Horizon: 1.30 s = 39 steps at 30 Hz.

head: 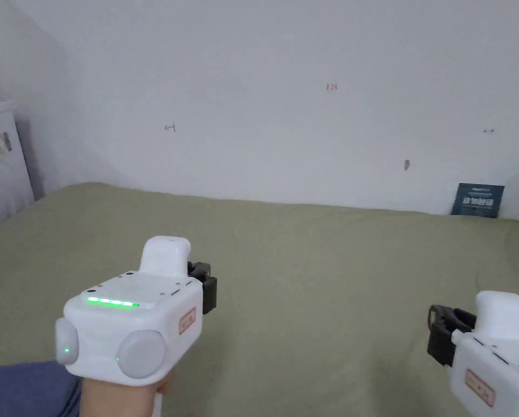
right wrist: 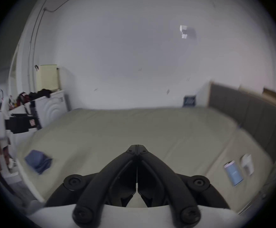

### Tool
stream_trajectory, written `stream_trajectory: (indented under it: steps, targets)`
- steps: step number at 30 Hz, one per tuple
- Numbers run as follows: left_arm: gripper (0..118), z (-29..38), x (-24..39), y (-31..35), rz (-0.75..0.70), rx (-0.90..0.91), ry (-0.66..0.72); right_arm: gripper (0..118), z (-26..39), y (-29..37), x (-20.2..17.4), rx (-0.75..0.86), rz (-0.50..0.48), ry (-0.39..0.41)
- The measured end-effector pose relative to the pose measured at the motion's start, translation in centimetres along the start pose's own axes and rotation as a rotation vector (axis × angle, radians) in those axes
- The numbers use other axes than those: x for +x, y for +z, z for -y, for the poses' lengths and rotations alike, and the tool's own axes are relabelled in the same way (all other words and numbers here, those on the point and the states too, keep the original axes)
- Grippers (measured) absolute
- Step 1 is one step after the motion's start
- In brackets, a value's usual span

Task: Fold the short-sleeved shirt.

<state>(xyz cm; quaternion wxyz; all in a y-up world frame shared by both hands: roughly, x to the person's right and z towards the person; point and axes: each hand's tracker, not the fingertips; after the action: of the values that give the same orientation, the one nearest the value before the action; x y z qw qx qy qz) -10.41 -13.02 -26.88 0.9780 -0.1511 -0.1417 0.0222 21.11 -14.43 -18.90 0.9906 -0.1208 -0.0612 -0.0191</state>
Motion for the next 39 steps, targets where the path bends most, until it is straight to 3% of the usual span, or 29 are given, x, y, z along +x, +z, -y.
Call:
stream_trajectory:
  steps: [3, 10, 22, 23, 24, 25, 26, 27, 28, 33, 37, 39]
  targets:
    - [4, -0.8, 4.1, 0.5, -0.034, 0.044, -0.032, 3, -1.3, 1.2, -1.1, 0.081, 0.118, 0.103]
    - [5, -1.6, 7.3, 2.6, -0.116, 0.146, -0.141, 3, -2.6, 2.5, -0.7, 0.147, 0.084, 0.085]
    - [5, -1.9, 6.9, 2.9, -0.116, 0.141, -0.112, 3, -3.0, 2.8, 0.0, 0.183, 0.091, 0.071]
    - [5, -1.9, 6.9, 3.0, -0.121, 0.141, -0.102, 15, -3.1, 2.8, 0.0, 0.182, 0.090, 0.076]
    - [7, -1.9, 6.8, 2.9, -0.133, 0.143, -0.095, 42, -3.1, 2.9, -0.1, 0.176, 0.088, 0.089]
    - [20, -1.8, 6.8, 2.9, -0.145, 0.146, -0.100, 80, -3.3, 2.6, -0.2, 0.165, 0.088, 0.103]
    - [66, -1.8, 6.8, 2.6, -0.155, 0.145, -0.102, 118, -3.3, 2.3, -0.3, 0.152, 0.088, 0.106]
    - [103, -1.8, 6.8, 2.3, -0.166, 0.126, -0.107, 118, -3.0, 2.4, -0.3, 0.134, 0.082, 0.129]
    - [118, -1.7, 6.7, 2.1, -0.166, 0.112, -0.102, 118, -3.2, 2.2, -0.4, 0.179, 0.098, 0.128]
    - [118, -1.8, 6.7, 3.3, -0.185, 0.158, -0.099, 118, -3.6, 2.0, 0.0, 0.194, 0.120, 0.122]
    - [118, -2.2, 5.8, 3.8, -0.172, 0.143, -0.087, 118, -4.8, 2.4, 0.8, 0.108, 0.020, 0.005]
    - [118, -2.2, 5.6, 3.9, -0.160, 0.141, -0.084, 118, -5.4, 2.7, 1.0, 0.083, 0.021, -0.055]
